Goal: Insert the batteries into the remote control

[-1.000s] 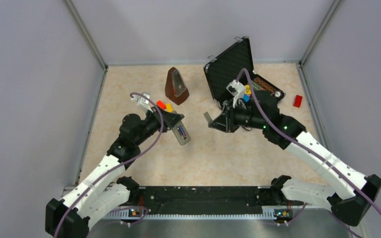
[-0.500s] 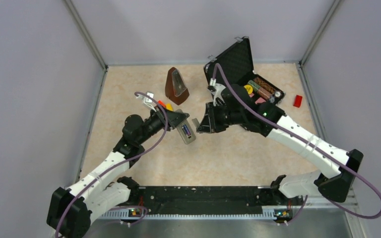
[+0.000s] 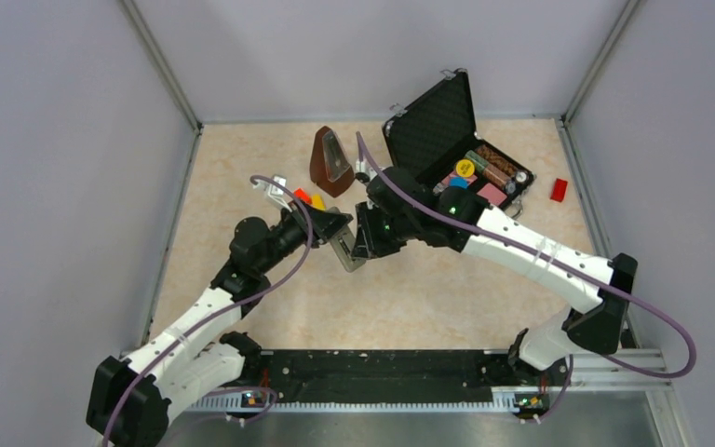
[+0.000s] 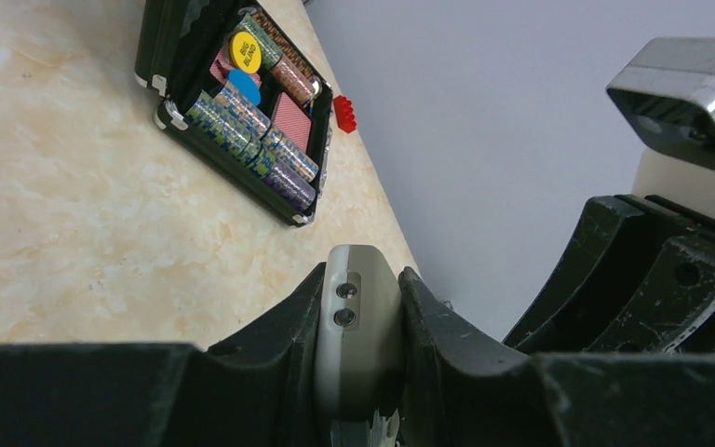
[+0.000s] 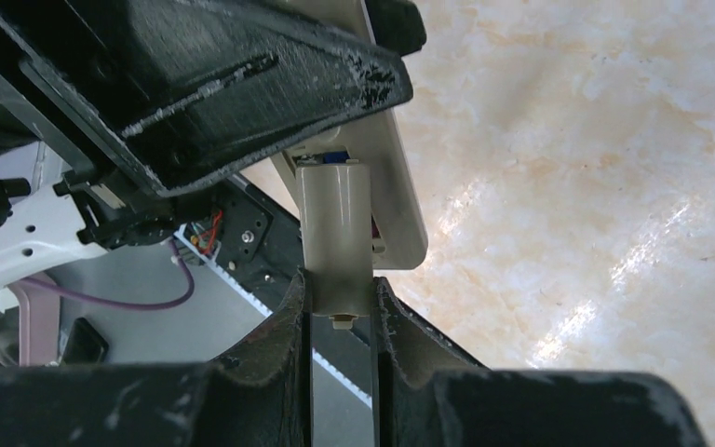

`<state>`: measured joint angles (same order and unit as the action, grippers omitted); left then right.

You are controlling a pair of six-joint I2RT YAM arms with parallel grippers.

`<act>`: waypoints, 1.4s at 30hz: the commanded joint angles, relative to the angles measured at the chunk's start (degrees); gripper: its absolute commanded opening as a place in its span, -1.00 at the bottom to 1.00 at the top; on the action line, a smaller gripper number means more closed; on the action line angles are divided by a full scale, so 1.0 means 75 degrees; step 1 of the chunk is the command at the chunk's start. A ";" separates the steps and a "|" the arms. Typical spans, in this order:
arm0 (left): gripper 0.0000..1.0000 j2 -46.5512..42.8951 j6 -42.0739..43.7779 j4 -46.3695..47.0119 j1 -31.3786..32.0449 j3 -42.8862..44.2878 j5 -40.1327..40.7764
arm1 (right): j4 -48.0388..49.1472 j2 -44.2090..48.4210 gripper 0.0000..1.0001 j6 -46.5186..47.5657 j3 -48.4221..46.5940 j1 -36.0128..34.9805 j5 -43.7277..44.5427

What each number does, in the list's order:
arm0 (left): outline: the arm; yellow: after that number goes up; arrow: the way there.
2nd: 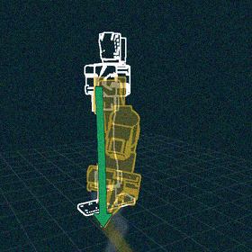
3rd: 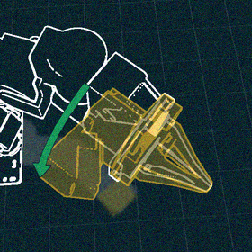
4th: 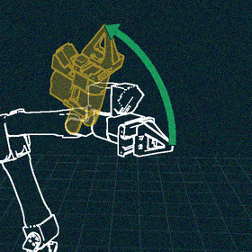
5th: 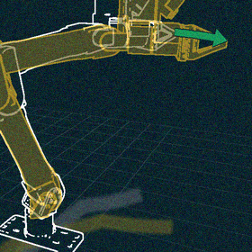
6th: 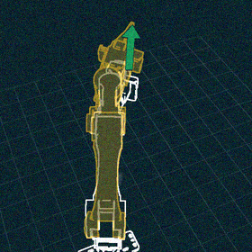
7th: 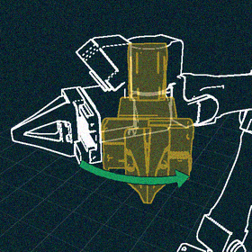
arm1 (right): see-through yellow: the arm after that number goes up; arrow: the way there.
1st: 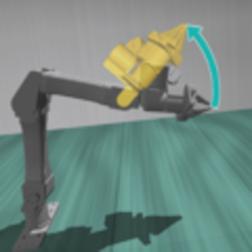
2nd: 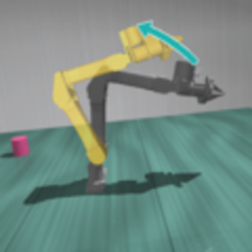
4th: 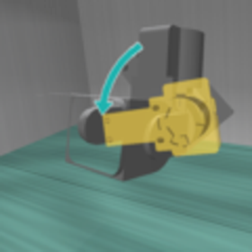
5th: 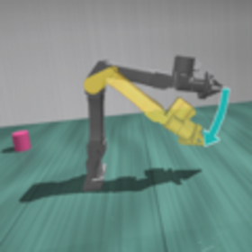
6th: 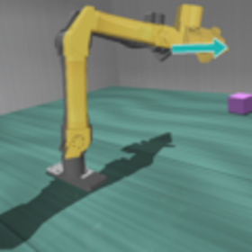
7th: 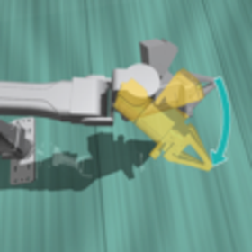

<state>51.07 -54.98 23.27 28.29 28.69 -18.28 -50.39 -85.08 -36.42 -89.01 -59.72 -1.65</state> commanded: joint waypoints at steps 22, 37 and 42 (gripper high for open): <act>-1.00 -0.0258 0.0492 -0.0473 0.0052 0.0211 0.0399 | -0.0570 -0.0869 -1.00 0.0169 -0.1045 -0.0374 0.0526; -1.00 -0.0165 0.0522 -0.0407 0.0048 0.0249 0.0196 | -0.0498 -0.1052 -1.00 0.0297 -0.1086 -0.0381 0.0574; -1.00 -0.0204 0.0516 -0.0383 0.0050 0.0232 0.0143 | -0.0467 -0.1142 -1.00 0.0323 -0.1093 -0.0375 0.0468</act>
<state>50.37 -51.66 16.58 28.56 28.45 -15.66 -54.52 -92.53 -34.76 -94.61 -61.76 1.85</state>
